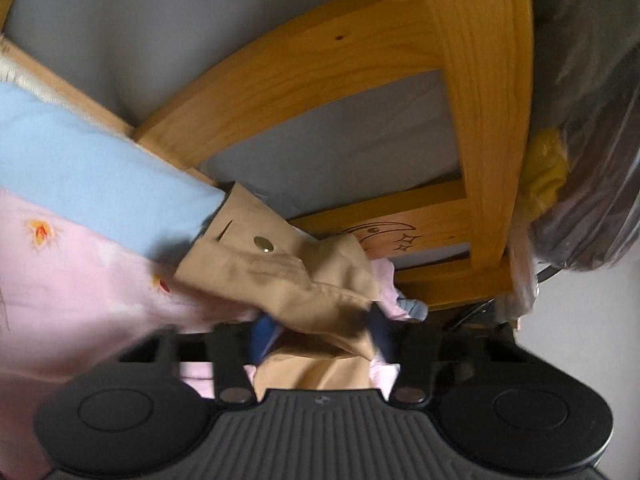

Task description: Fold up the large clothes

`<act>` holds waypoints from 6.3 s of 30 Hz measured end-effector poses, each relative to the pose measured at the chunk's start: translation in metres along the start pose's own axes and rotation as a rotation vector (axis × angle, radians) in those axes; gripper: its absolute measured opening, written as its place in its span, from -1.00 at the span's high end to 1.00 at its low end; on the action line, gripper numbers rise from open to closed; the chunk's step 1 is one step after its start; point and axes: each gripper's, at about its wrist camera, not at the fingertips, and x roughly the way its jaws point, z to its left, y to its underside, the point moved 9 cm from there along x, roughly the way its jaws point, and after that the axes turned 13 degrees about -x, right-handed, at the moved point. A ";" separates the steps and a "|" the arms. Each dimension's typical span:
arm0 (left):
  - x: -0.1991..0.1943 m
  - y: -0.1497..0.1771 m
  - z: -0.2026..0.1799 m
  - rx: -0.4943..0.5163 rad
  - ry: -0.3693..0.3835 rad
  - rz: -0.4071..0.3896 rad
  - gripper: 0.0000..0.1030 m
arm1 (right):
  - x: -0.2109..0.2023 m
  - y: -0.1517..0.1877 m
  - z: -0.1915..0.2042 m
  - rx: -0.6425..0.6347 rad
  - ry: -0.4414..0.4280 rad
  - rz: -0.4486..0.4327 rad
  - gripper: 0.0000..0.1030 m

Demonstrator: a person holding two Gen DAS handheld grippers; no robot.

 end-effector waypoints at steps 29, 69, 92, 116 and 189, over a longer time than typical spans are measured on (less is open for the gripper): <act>-0.079 0.420 -0.015 1.657 0.371 0.852 0.96 | -0.023 0.018 -0.132 0.633 0.070 -0.044 -0.72; -0.055 0.227 -0.011 1.626 -0.006 0.395 -0.72 | -0.078 -0.051 -0.035 0.146 0.217 -0.227 0.83; -0.023 0.263 0.007 1.980 0.044 0.378 0.74 | -0.042 0.044 -0.080 0.300 0.155 0.106 -0.21; -0.056 0.183 -0.014 1.465 0.015 0.449 -0.49 | -0.077 0.099 -0.133 0.625 0.191 -0.014 -0.30; 0.001 0.307 0.001 1.425 -0.219 0.524 -0.99 | 0.022 0.001 -0.095 0.225 0.122 0.303 -0.99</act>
